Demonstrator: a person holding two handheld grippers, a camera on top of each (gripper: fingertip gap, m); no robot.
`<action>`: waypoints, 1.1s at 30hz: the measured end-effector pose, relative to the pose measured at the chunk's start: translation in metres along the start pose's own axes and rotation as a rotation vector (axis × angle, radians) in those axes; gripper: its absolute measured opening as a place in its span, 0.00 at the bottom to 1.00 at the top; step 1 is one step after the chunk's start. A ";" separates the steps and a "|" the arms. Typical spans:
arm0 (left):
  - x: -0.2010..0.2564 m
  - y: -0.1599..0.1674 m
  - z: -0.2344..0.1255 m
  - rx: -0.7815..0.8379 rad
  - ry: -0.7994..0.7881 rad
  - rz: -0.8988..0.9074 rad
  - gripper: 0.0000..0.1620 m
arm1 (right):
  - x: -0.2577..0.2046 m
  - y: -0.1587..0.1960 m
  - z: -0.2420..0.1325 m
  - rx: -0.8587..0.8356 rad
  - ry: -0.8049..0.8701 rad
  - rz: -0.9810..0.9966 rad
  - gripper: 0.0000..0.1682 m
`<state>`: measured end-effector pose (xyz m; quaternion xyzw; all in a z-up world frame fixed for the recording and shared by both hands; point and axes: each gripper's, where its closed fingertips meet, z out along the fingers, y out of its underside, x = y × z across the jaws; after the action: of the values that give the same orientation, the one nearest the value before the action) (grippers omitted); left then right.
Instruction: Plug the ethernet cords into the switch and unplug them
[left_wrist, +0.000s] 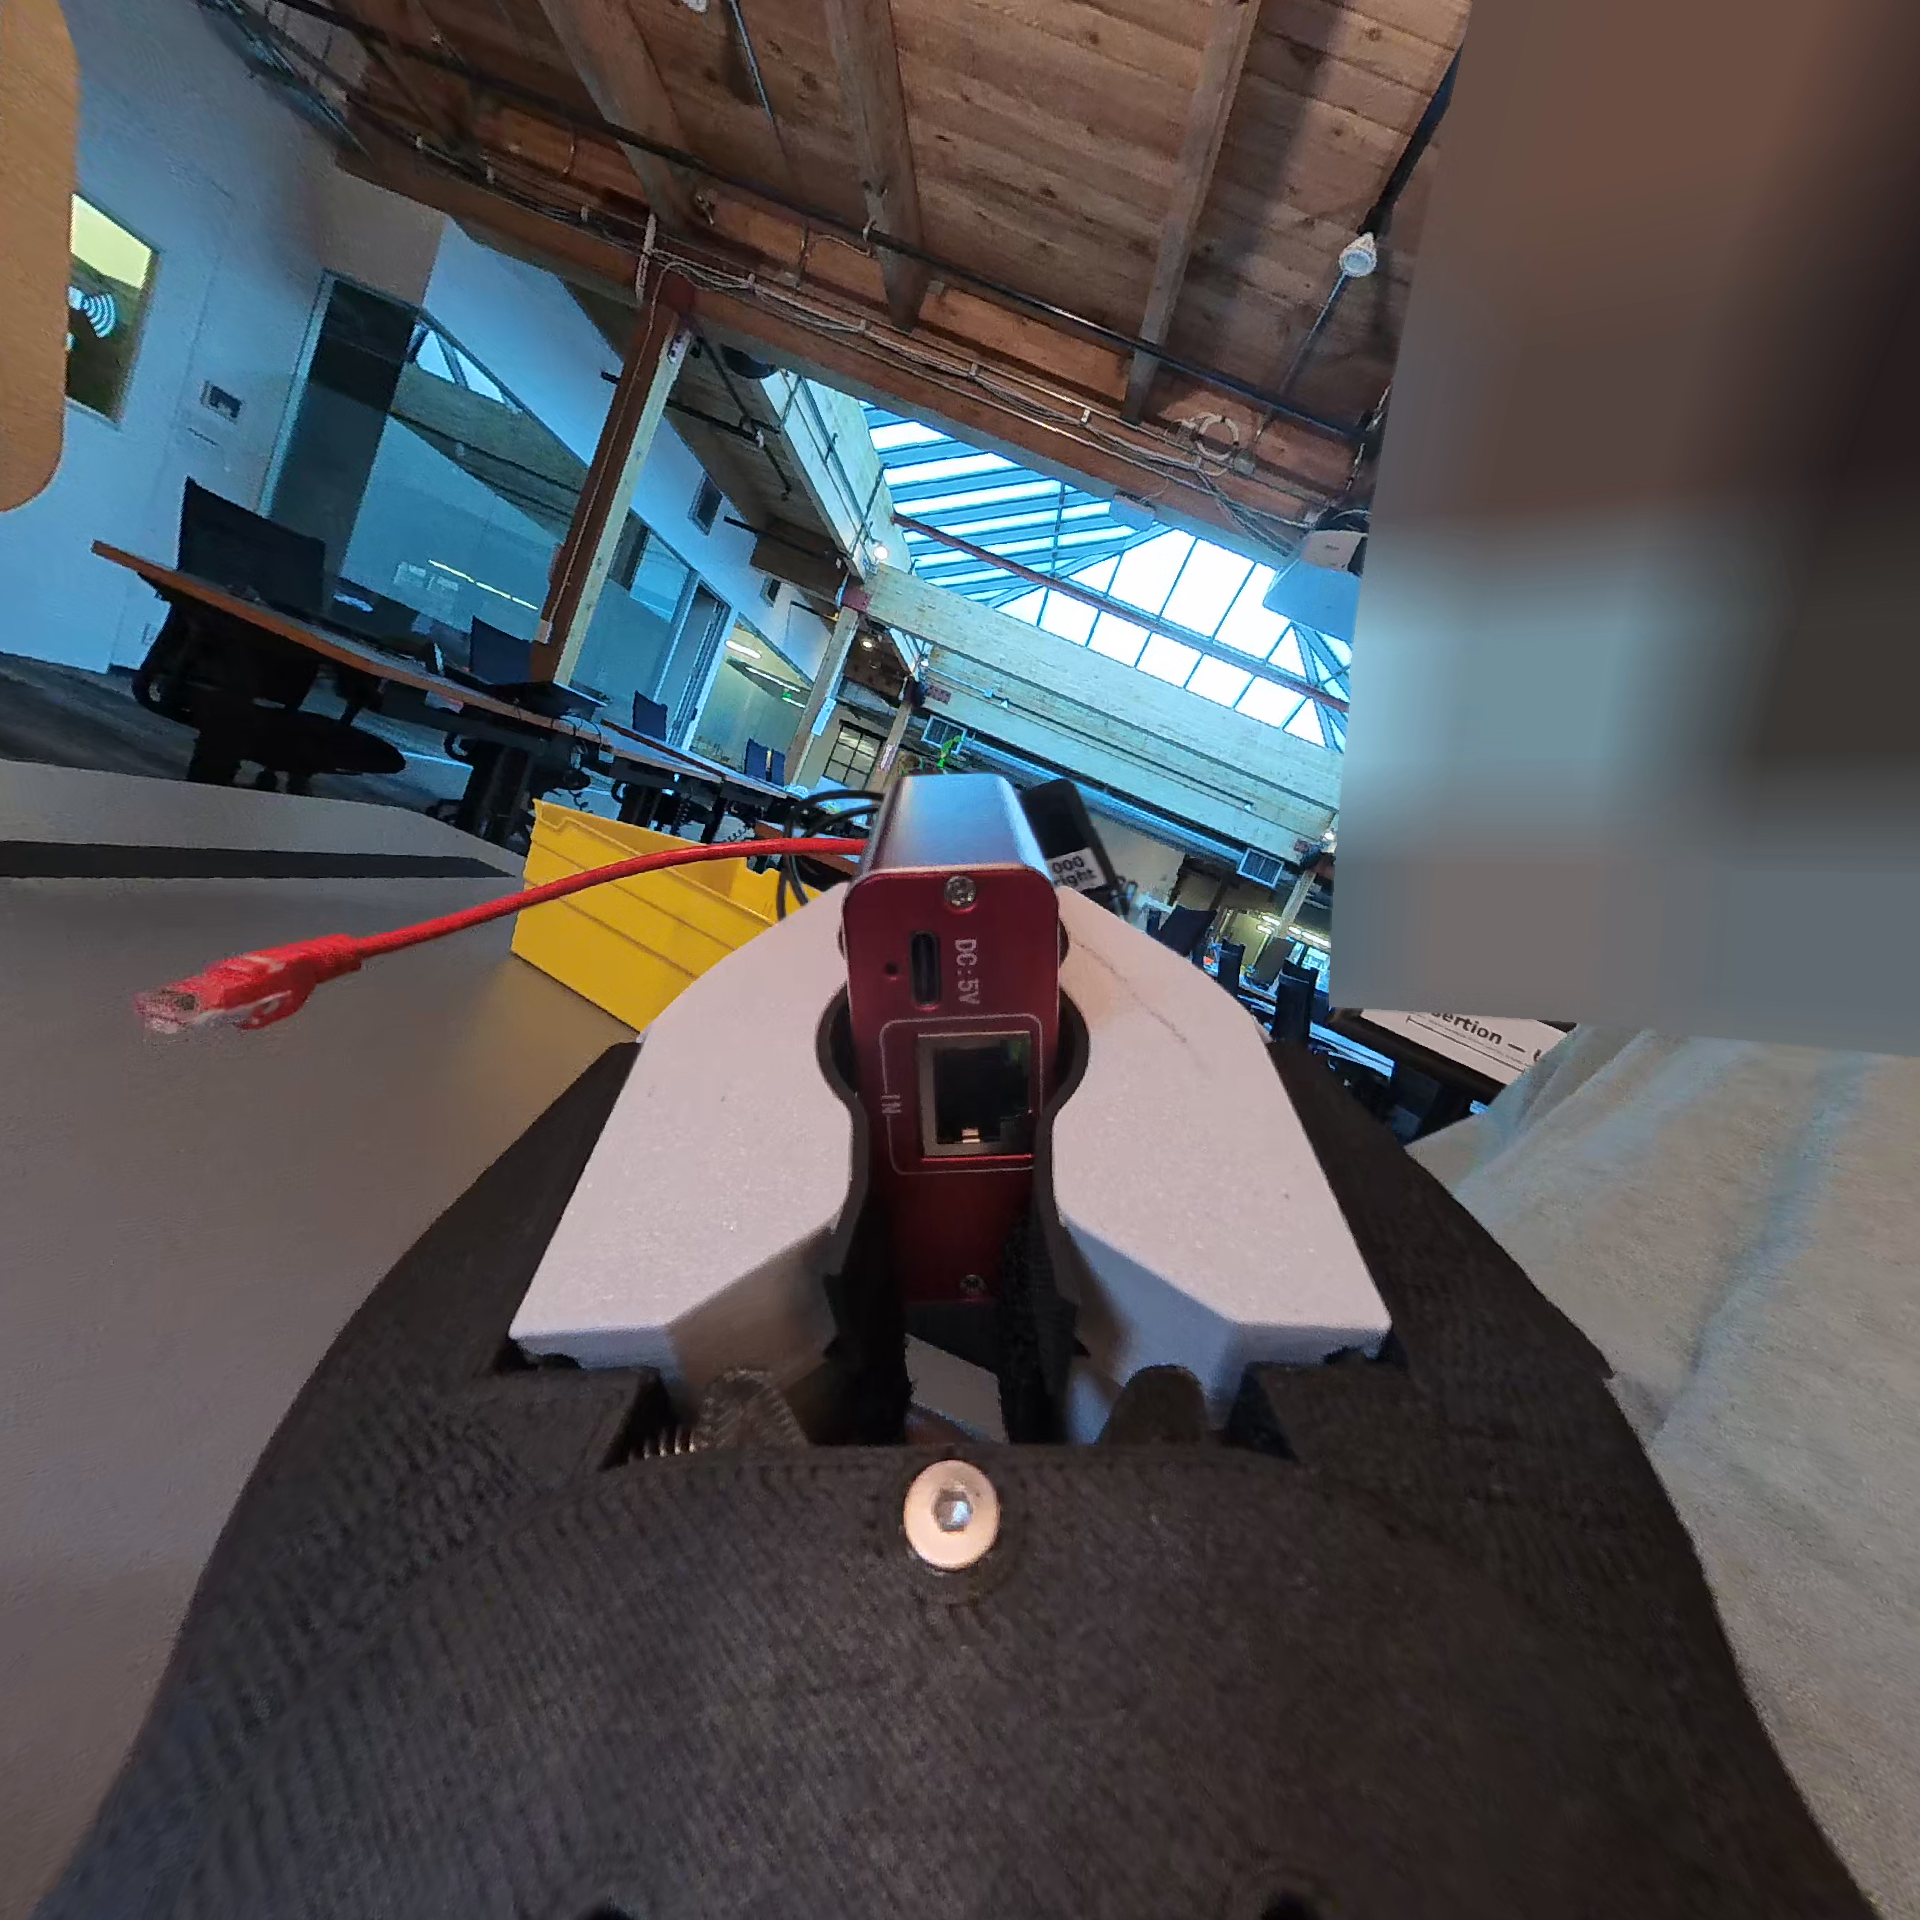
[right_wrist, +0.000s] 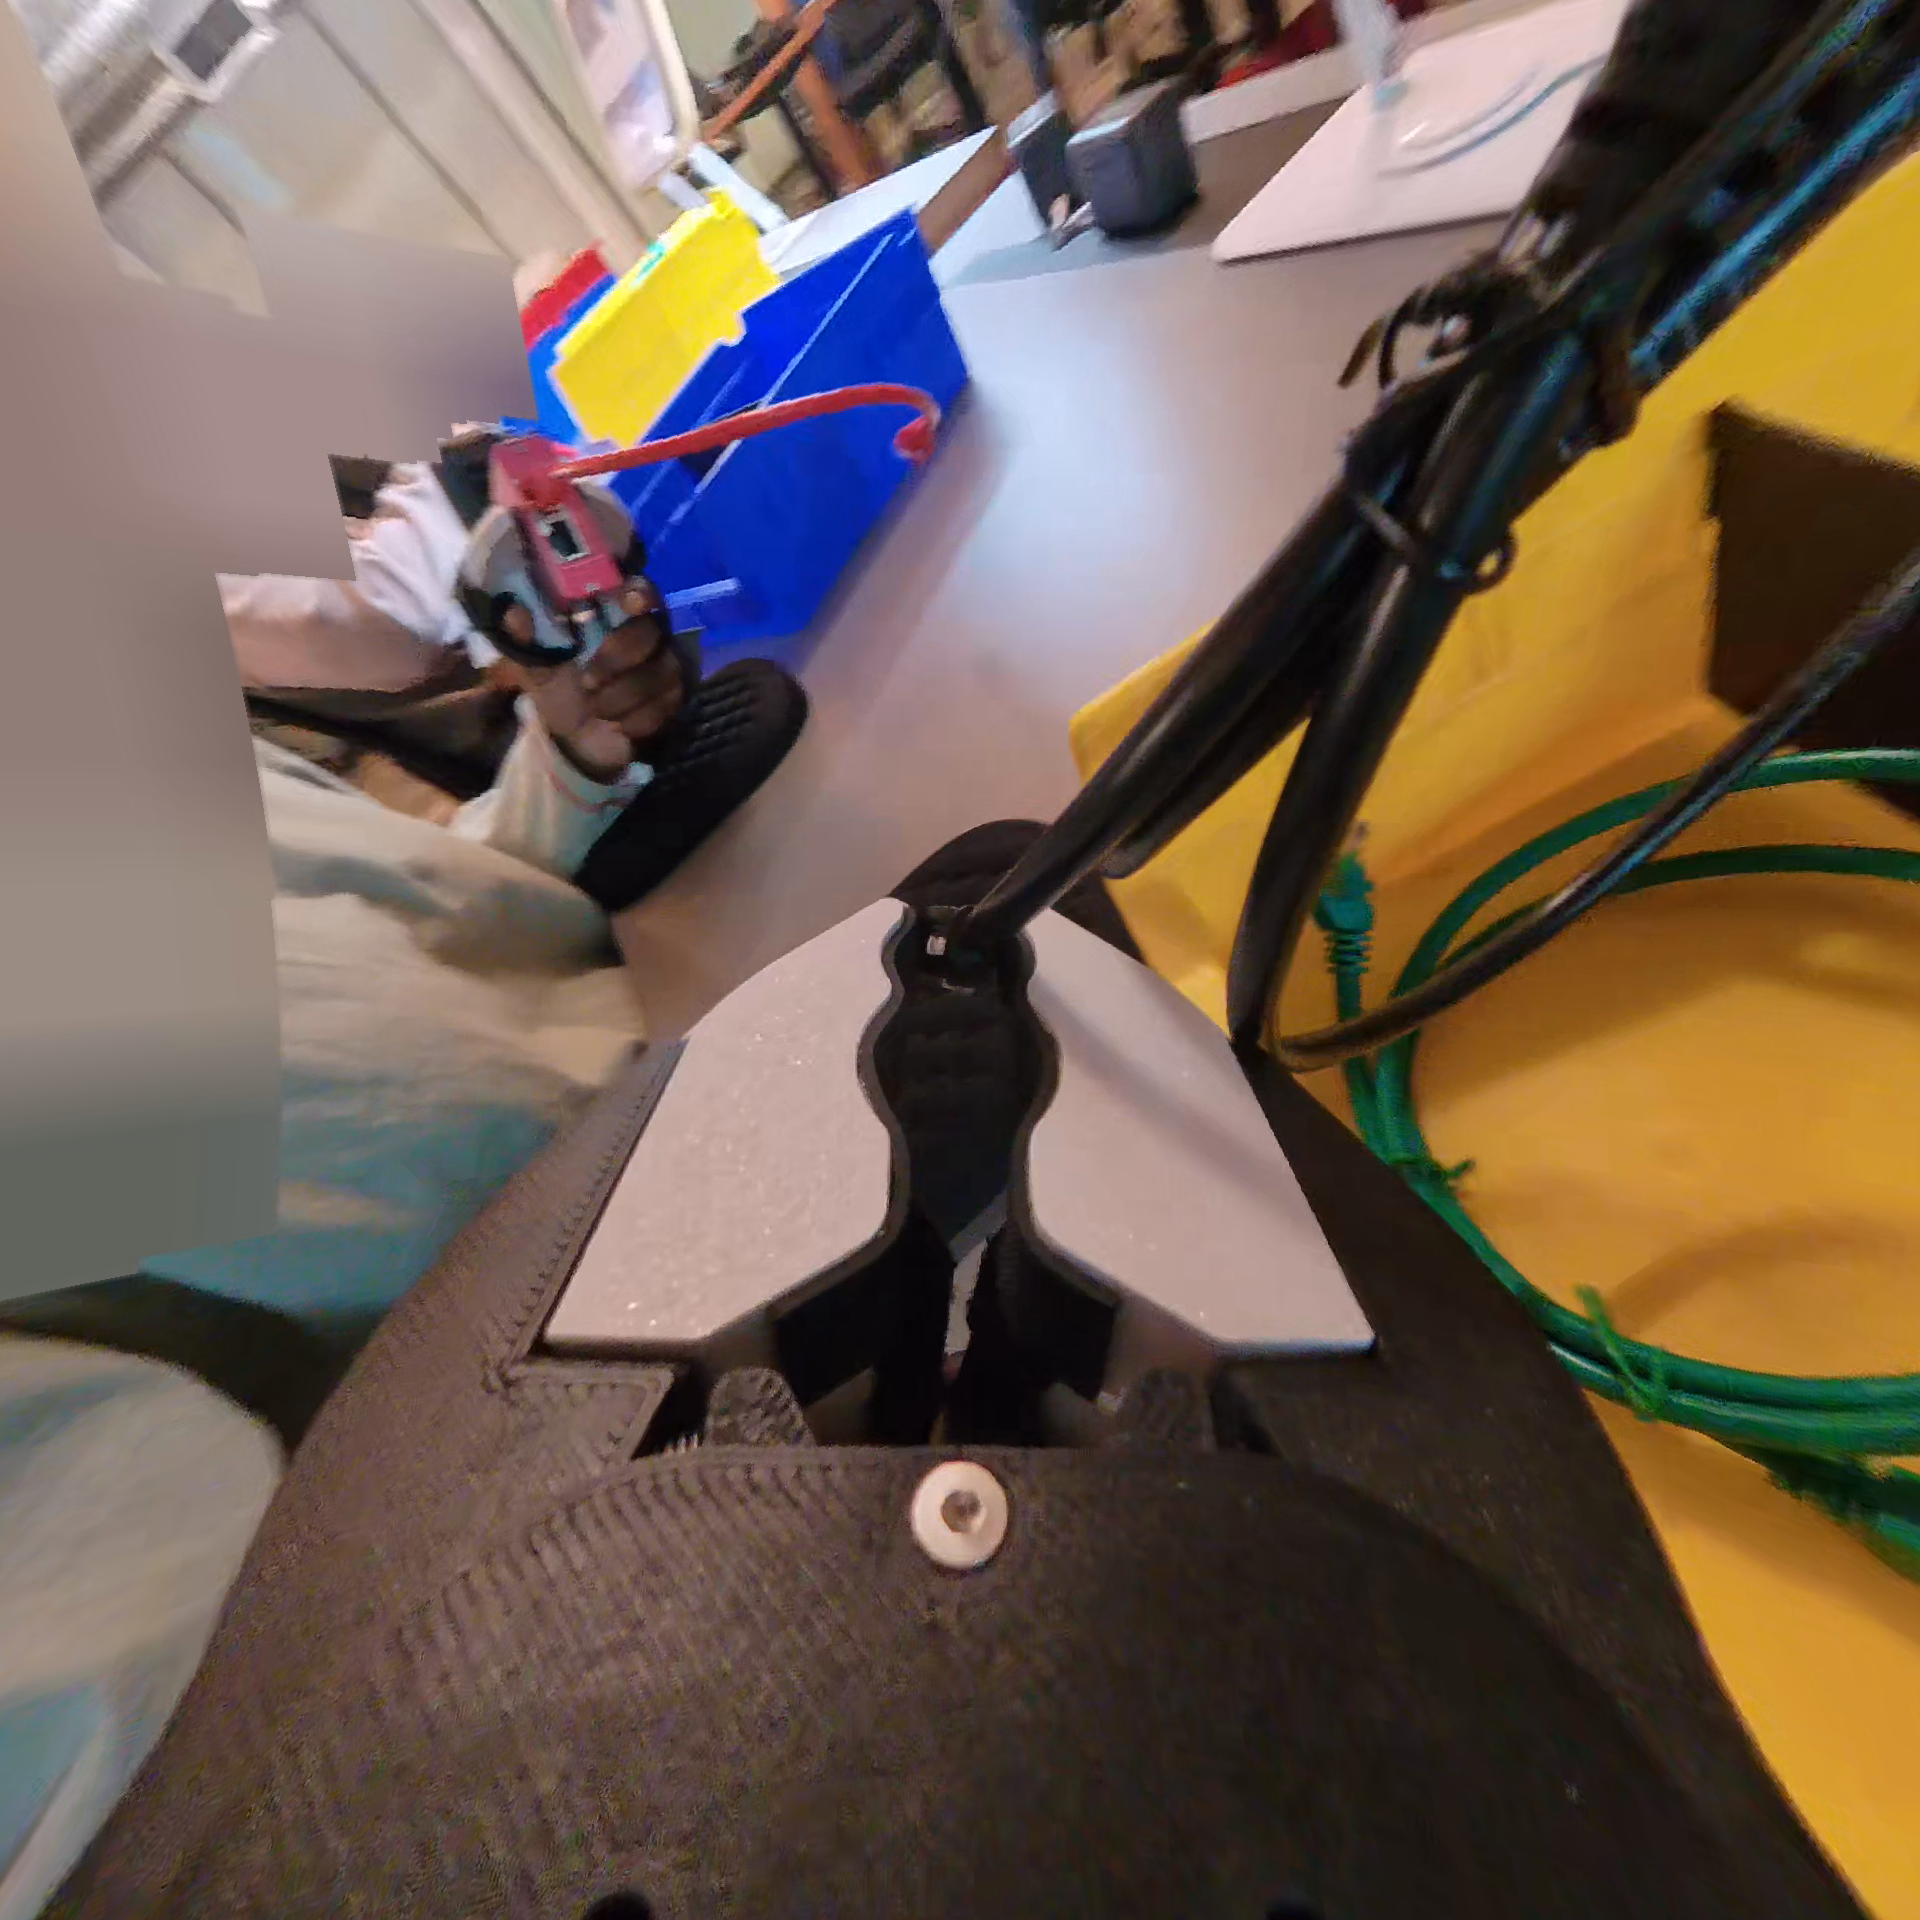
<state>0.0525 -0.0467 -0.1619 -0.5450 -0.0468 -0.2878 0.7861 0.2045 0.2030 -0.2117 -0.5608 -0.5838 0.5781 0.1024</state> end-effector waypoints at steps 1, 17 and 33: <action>0.000 0.000 0.000 -0.002 0.001 -0.001 0.18 | 0.001 0.003 0.001 -0.021 -0.042 0.043 0.09; -0.004 0.006 0.001 -0.036 -0.019 -0.008 0.18 | 0.108 -0.002 -0.074 -0.140 0.969 -0.070 0.36; -0.005 0.014 0.003 -0.074 -0.029 0.008 0.18 | 0.169 -0.009 -0.060 -0.504 1.272 -0.446 0.09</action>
<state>0.0560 -0.0387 -0.1739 -0.5779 -0.0451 -0.2782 0.7659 0.1868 0.3701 -0.2750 -0.6629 -0.6275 -0.0478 0.4057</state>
